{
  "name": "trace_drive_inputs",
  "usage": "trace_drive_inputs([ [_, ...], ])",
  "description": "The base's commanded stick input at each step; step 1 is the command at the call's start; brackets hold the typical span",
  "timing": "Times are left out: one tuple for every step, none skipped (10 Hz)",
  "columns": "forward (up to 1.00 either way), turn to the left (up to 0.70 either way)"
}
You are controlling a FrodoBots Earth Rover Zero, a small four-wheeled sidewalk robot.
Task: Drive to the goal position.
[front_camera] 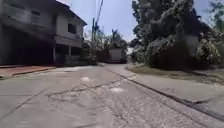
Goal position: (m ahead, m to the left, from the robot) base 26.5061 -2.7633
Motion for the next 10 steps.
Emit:
trace_drive_inputs([
  [1.0,-0.4],
  [1.0,0.0],
  [1.0,0.0],
  [1.0,0.0],
  [1.0,0.0],
  [1.0,0.0],
  [1.0,0.0],
  [1.0,0.0],
  [1.0,0.0],
  [1.0,0.0],
])
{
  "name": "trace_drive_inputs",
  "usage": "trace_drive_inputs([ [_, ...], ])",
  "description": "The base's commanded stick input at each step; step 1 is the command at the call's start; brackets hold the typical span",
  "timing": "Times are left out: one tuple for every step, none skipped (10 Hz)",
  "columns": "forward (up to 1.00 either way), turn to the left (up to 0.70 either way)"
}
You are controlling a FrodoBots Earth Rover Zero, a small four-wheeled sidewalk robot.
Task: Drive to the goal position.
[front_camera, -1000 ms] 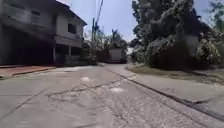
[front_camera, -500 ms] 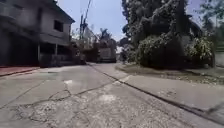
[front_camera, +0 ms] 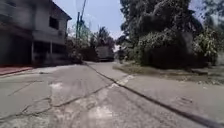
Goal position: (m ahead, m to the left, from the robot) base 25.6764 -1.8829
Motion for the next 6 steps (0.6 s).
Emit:
trace_drive_inputs([
  [1.0,0.0],
  [1.0,0.0],
  [1.0,0.0],
  [1.0,0.0],
  [1.0,0.0],
  [1.0,0.0],
])
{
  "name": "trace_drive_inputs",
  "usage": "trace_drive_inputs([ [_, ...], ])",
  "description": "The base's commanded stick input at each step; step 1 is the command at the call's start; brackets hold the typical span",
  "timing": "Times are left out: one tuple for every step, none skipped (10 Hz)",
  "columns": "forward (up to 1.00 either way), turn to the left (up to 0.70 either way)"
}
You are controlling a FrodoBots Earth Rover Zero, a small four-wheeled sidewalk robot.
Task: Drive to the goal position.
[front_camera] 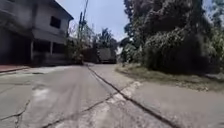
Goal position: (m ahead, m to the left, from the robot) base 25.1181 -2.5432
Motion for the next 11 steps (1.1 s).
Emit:
trace_drive_inputs([
  [1.0,0.0],
  [1.0,0.0],
  [1.0,0.0],
  [1.0,0.0],
  [1.0,0.0],
  [1.0,0.0],
  [1.0,0.0],
  [1.0,0.0],
  [1.0,0.0],
  [1.0,0.0],
  [1.0,0.0],
])
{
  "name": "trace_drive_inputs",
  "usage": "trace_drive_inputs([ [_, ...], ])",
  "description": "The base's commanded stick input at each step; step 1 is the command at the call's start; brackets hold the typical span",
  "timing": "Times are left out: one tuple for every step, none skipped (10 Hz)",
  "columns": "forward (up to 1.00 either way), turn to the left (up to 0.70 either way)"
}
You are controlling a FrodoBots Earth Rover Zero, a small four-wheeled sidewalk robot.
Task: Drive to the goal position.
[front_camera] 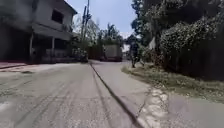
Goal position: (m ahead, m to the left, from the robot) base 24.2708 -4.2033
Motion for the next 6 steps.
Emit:
trace_drive_inputs([
  [1.0,0.0],
  [1.0,0.0],
  [1.0,0.0],
  [1.0,0.0],
  [1.0,0.0],
  [1.0,0.0],
])
